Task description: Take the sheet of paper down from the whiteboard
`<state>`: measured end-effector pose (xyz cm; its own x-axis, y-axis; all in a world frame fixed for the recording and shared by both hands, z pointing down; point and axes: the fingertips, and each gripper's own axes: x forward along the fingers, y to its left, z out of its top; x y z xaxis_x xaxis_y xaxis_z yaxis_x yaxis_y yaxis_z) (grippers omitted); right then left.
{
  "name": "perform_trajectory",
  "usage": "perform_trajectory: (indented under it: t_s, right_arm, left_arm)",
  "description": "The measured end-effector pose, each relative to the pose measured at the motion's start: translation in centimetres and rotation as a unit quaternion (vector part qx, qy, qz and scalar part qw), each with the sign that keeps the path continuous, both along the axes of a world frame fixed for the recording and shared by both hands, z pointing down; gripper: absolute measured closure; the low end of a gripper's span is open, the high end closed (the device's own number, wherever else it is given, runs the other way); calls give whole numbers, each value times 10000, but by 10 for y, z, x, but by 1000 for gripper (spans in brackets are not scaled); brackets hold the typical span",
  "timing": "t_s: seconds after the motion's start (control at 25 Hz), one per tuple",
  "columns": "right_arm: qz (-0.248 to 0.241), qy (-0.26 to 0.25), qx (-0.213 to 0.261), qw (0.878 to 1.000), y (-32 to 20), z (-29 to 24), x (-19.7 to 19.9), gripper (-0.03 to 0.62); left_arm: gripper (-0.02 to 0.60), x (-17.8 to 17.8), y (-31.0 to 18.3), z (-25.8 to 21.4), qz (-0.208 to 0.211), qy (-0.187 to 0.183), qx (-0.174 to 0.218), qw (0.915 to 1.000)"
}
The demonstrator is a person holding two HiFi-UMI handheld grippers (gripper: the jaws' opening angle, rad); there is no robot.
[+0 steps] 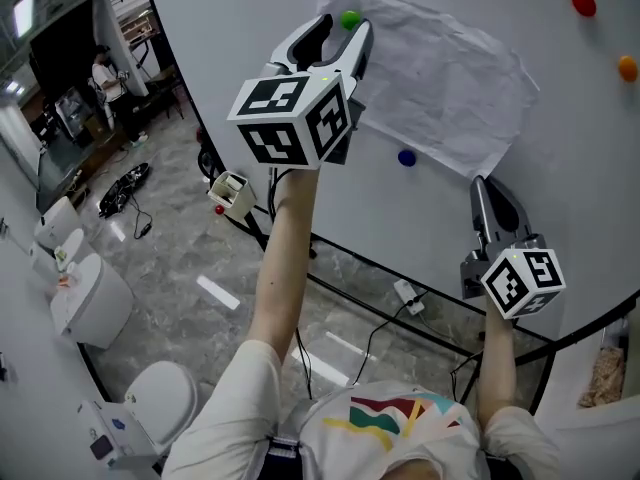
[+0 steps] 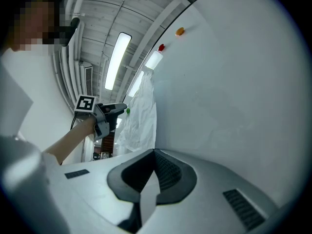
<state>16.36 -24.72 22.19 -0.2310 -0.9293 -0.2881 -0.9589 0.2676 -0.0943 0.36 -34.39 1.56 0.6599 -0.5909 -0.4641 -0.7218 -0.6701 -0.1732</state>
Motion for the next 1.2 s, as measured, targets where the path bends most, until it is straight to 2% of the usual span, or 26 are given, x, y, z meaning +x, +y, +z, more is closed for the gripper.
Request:
perform_trajectory:
  t_s: [0.16,0.32,0.4,0.44,0.72,0.88,1.04,1.2]
  right_arm:
    - [-47,-54,-27,10000,0,-2,3,580]
    - [-61,-20,-28,10000,0,-2,2,580]
    - [-62,-5,-14,10000,1,-2,2,580]
    - [-60,-3,-3,10000,2,-3,2,580]
    - [41,110,10,9999,4,-5,5,580]
    - [115,147,47,9998,6,-12,8,580]
    - [279,183,-26,9994,6,-9,11,580]
    - [252,59,-96,9996,7,-1,13,580]
  left_arm:
    - [337,9,-8,-9,-54,-176,-65,9998]
    - [339,11,-14,-7,-38,-197,-166,9997]
    - [365,11,-17,-3,-44,-192,-234,9995]
    - [411,10,-17,-2,-68,-189,-237,9995]
    - [414,4,-21,0,-200,-228,-166,9994]
    - [413,-10,-35,-1,-384,-151,-246,9988]
    - [414,-45,-58,3,-814,83,-369,9960]
    - [414,-69,-71,11,-824,146,-536,9951]
